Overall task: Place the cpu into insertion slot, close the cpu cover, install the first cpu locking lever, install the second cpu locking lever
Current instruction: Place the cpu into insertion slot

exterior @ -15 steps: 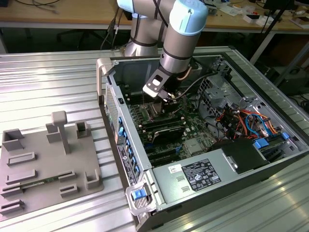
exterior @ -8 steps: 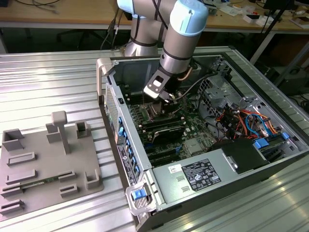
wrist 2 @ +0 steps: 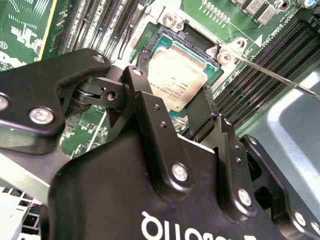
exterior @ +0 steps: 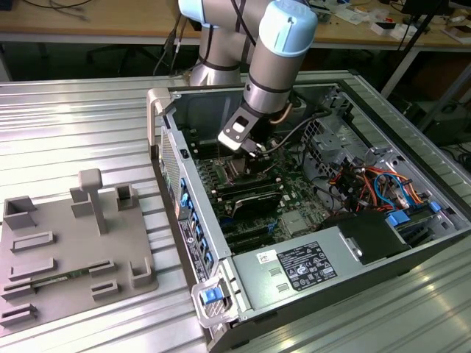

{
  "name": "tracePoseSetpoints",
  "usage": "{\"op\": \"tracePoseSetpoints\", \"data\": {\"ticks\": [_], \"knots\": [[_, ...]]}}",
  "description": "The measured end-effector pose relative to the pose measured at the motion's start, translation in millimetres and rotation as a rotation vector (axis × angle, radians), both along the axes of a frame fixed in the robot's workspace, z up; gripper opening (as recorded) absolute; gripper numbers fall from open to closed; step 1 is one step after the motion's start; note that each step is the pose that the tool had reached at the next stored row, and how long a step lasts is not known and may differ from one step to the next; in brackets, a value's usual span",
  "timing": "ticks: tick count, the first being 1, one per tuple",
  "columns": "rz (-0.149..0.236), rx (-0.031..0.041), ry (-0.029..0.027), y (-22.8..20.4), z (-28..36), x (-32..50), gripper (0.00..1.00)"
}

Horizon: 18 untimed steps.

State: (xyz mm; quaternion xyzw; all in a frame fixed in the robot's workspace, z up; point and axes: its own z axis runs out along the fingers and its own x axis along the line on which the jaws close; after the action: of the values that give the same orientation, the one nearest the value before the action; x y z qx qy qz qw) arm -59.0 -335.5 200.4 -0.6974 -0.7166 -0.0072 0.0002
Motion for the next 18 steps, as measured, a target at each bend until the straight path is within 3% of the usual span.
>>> {"op": "tracePoseSetpoints", "data": {"ticks": [18], "knots": [[-0.004,0.0000,0.0010,-0.4,-2.6,0.0,0.55]]}}
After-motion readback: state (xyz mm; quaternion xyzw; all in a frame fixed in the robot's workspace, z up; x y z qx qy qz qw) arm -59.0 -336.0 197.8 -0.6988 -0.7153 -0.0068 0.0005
